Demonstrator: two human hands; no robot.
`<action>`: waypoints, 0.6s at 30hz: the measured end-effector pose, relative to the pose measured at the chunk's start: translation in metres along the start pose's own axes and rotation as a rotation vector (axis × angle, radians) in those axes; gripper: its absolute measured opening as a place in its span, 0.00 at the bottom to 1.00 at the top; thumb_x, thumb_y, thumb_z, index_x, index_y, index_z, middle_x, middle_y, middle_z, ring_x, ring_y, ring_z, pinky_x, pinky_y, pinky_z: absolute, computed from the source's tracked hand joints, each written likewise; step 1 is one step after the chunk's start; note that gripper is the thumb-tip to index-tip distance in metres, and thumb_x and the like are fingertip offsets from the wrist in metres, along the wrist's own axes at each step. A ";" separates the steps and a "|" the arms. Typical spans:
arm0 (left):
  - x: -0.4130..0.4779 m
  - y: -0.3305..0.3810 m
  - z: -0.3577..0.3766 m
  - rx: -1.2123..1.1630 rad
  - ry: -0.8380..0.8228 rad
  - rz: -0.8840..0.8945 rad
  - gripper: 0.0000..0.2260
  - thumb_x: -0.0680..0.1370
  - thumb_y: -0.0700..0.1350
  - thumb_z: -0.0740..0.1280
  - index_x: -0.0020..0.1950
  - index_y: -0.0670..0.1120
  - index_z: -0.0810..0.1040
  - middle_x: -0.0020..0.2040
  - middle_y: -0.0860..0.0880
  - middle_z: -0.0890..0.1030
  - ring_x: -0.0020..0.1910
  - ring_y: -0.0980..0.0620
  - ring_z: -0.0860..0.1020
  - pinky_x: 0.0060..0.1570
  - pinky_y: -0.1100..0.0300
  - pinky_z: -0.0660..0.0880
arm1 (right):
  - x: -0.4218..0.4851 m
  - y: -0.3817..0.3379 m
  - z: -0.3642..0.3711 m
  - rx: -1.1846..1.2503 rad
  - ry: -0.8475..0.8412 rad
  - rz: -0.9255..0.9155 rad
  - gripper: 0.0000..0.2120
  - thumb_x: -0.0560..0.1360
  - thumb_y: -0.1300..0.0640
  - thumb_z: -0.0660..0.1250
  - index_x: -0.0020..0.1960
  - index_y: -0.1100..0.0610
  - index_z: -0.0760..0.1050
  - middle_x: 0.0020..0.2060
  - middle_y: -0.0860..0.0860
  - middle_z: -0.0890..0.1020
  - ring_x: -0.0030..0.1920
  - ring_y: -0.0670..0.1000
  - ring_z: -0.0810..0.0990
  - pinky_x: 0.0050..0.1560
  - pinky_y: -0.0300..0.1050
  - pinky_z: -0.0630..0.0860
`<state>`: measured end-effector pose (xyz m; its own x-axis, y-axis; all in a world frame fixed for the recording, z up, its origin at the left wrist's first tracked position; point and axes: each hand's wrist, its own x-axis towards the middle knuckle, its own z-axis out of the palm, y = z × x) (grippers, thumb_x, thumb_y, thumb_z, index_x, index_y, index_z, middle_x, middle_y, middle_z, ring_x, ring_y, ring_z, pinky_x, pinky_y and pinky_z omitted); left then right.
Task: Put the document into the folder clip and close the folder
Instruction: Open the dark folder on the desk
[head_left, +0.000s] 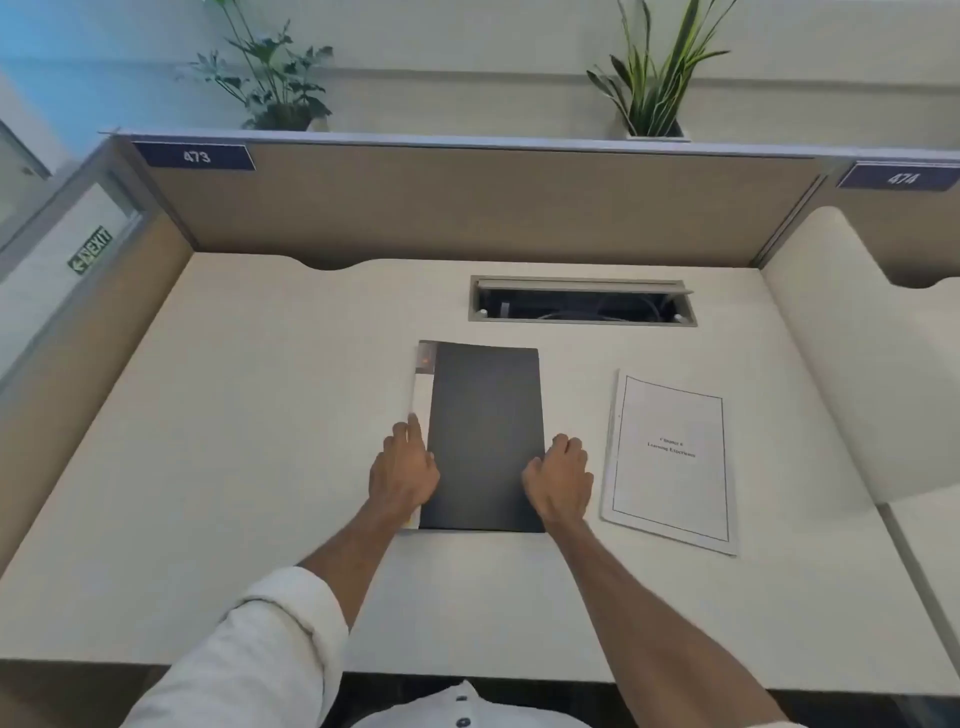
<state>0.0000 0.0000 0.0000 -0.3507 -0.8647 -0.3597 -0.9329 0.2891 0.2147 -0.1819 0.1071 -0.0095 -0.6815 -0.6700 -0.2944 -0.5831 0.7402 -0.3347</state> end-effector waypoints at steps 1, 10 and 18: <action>0.001 0.001 0.000 -0.031 -0.006 -0.034 0.30 0.89 0.46 0.60 0.89 0.41 0.53 0.82 0.40 0.66 0.77 0.37 0.74 0.71 0.42 0.78 | 0.000 0.001 0.000 0.006 -0.016 0.032 0.16 0.85 0.57 0.60 0.70 0.61 0.72 0.67 0.56 0.76 0.69 0.59 0.76 0.64 0.57 0.77; 0.009 0.003 0.008 -0.040 0.001 -0.098 0.16 0.88 0.43 0.61 0.74 0.39 0.71 0.72 0.39 0.73 0.67 0.37 0.79 0.64 0.43 0.82 | 0.009 0.001 0.011 0.163 -0.080 0.097 0.16 0.84 0.57 0.64 0.70 0.62 0.74 0.68 0.57 0.76 0.70 0.60 0.76 0.70 0.57 0.76; 0.011 0.004 0.013 -0.092 0.033 -0.134 0.16 0.86 0.41 0.61 0.73 0.39 0.72 0.70 0.40 0.73 0.66 0.38 0.79 0.59 0.44 0.83 | 0.017 -0.007 0.015 0.277 -0.060 0.233 0.18 0.79 0.62 0.66 0.68 0.65 0.73 0.68 0.60 0.74 0.70 0.64 0.74 0.69 0.58 0.76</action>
<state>-0.0084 -0.0028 -0.0153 -0.2189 -0.9065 -0.3611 -0.9593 0.1323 0.2495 -0.1826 0.0894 -0.0255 -0.7500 -0.4932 -0.4407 -0.2676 0.8356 -0.4797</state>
